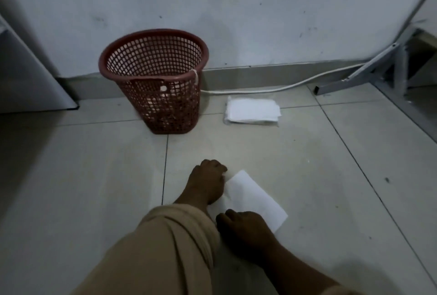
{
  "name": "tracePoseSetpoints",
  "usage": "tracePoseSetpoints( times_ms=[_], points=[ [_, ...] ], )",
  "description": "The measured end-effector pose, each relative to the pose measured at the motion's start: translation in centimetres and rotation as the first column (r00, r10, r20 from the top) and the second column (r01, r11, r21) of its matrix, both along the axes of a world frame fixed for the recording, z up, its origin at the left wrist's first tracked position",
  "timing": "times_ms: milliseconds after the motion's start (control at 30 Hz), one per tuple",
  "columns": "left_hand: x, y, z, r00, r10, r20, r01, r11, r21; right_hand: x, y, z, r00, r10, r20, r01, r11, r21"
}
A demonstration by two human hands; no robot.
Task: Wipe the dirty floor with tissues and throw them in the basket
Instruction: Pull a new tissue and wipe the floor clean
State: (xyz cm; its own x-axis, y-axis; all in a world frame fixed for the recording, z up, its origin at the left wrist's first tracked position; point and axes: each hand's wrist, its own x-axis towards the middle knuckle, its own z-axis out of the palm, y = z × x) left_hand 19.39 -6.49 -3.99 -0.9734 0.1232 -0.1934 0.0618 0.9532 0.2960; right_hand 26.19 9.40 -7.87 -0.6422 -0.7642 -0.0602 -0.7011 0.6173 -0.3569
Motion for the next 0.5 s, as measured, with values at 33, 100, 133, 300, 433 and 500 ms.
tracePoseSetpoints(
  times_ms=[33,100,133,300,433,500],
  points=[
    [-0.2,0.7,0.0,1.0,-0.021,-0.004,0.021,1.0,0.014,0.9,-0.2,0.2,0.998,-0.033,0.052,0.034,0.999,-0.013],
    [-0.8,2.1,0.1,0.998,-0.062,-0.006,0.062,0.997,0.036,2.1,-0.2,1.0,0.98,-0.106,0.167,0.11,0.994,-0.016],
    [-1.0,2.6,0.1,0.997,-0.081,-0.008,0.082,0.996,0.044,2.4,-0.1,1.3,0.965,-0.144,0.219,0.146,0.989,0.005],
    [-1.9,3.5,-0.5,0.989,-0.147,-0.033,0.15,0.985,0.083,3.4,-0.1,0.3,0.923,-0.384,-0.022,0.383,0.923,-0.026],
    [-1.5,2.2,-1.7,0.988,-0.132,-0.079,0.135,0.99,0.044,3.5,-0.9,-2.8,0.654,-0.754,0.063,0.738,0.655,0.164],
    [-1.0,1.2,-2.4,0.993,-0.091,-0.072,0.094,0.994,0.048,3.9,-1.7,-3.9,0.577,-0.817,0.016,0.799,0.568,0.199]
  ],
)
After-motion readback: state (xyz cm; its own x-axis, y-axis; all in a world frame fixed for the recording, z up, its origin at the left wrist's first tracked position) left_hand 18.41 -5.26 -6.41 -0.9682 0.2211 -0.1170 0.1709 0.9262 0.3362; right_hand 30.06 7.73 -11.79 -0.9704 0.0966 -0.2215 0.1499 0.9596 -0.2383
